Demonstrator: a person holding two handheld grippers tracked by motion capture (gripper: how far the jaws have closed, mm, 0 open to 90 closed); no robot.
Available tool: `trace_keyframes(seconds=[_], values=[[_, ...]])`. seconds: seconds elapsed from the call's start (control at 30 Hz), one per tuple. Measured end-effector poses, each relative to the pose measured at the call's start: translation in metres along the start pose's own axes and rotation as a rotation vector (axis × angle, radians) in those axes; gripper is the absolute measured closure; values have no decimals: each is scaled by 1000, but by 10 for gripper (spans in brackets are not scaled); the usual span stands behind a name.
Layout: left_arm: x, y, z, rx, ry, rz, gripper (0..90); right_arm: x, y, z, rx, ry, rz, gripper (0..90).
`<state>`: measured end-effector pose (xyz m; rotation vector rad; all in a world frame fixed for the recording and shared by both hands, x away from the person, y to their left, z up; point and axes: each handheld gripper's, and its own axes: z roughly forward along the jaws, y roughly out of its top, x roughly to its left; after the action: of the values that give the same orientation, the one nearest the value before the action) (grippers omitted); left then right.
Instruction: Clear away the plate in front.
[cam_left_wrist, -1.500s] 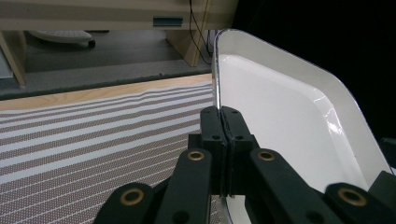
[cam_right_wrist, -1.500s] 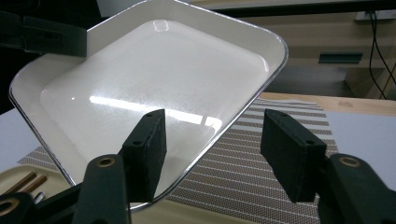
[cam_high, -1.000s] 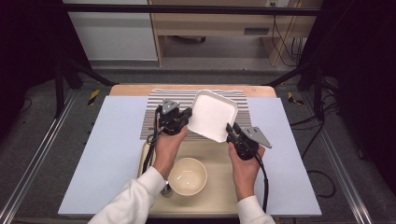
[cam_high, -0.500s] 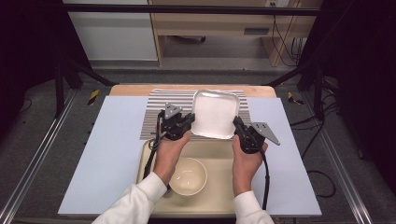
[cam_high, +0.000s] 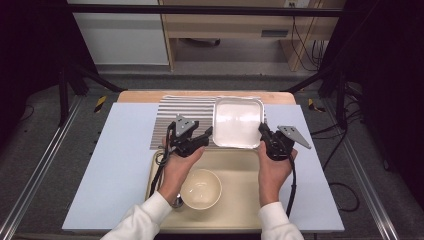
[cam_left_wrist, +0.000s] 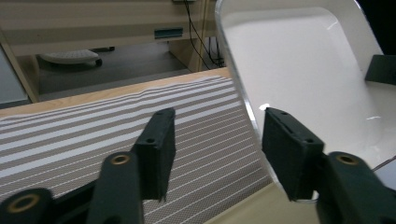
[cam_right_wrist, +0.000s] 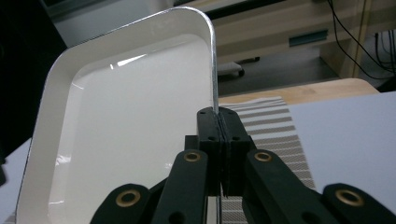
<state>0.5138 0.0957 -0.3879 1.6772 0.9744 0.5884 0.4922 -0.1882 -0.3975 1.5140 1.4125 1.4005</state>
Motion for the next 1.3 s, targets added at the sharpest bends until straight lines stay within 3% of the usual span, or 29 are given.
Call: trace_keyframes(seconds=[0.2, 0.47, 0.67, 0.8, 1.0, 1.3], values=[[21, -3, -16, 24, 19, 73, 273, -14, -3, -9, 49, -36, -22, 892], [63, -18, -52, -6, 109, 74, 193, -22, -9, -21, 109, -47, -26, 892], [98, -24, -81, -25, 223, 100, 178, -28, -17, -34, 167, -73, -44, 892], [116, -26, -95, -38, 258, 65, 168, -34, -28, -39, 230, -89, -39, 892], [129, -35, -106, -26, 287, 22, 166, -34, -43, -43, 297, -83, -16, 892], [127, -41, -106, -11, 289, 28, 175, -32, -54, -41, 366, -68, 19, 892]])
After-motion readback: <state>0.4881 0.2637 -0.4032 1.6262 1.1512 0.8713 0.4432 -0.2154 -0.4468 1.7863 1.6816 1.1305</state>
